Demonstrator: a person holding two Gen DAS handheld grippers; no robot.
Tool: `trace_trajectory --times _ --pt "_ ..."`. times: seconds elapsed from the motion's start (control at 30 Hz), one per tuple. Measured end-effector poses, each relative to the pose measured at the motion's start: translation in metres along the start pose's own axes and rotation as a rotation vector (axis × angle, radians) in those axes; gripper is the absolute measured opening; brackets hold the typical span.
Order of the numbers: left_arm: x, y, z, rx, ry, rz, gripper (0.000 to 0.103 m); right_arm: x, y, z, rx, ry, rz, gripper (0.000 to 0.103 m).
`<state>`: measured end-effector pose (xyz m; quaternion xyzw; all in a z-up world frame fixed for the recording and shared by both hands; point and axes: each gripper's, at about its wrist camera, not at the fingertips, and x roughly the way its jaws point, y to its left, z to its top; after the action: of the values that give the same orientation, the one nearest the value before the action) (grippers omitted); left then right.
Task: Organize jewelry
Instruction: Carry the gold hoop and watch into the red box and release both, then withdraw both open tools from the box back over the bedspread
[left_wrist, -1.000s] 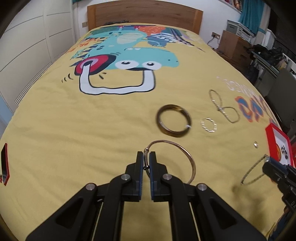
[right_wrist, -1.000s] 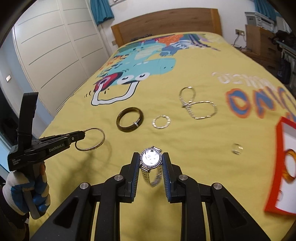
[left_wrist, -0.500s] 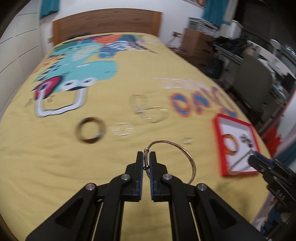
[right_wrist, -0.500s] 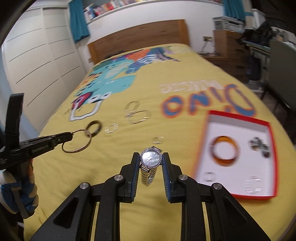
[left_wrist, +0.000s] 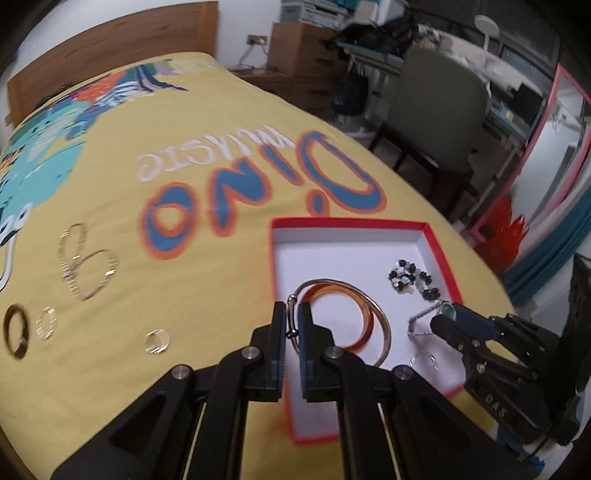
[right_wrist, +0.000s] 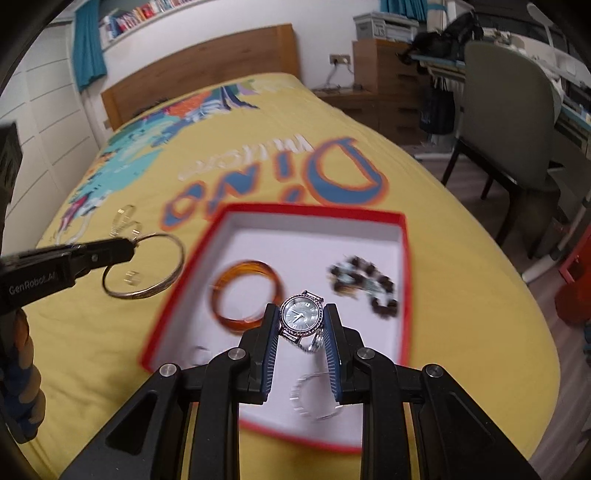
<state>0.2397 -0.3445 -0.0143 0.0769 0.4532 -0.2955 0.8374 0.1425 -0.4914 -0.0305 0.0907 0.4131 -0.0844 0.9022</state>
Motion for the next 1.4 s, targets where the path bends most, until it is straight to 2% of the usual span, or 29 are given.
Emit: trace_trajectory --times 0.13,0.3,0.5,0.7,0.9,1.03,1.2,1.4 --pt "0.039 -0.014 0.006 0.039 0.036 0.042 0.005 0.024 -0.017 -0.007 -0.014 0.037 0.003 0.024" --pt "0.062 -0.016 0.003 0.073 0.048 0.095 0.005 0.043 -0.022 -0.017 -0.063 0.066 0.009 0.024" --pt "0.072 -0.013 0.002 0.059 0.061 0.087 0.007 0.044 -0.014 -0.019 -0.129 0.062 -0.006 0.024" --pt "0.068 -0.012 0.0 0.045 0.075 0.068 0.007 0.042 -0.011 -0.019 -0.139 0.071 -0.027 0.026" --pt "0.047 -0.017 -0.004 0.042 0.048 0.056 0.02 0.034 -0.012 -0.02 -0.141 0.076 -0.047 0.03" --pt "0.016 -0.024 -0.009 0.043 -0.01 0.064 0.021 0.018 -0.014 -0.018 -0.111 0.051 -0.047 0.031" --pt "-0.021 -0.032 -0.018 0.054 -0.079 0.111 0.022 -0.007 -0.017 -0.018 -0.067 0.019 -0.039 0.031" --pt "-0.058 -0.039 -0.033 0.093 -0.155 0.177 0.031 -0.031 -0.009 -0.023 -0.049 -0.002 -0.041 0.031"
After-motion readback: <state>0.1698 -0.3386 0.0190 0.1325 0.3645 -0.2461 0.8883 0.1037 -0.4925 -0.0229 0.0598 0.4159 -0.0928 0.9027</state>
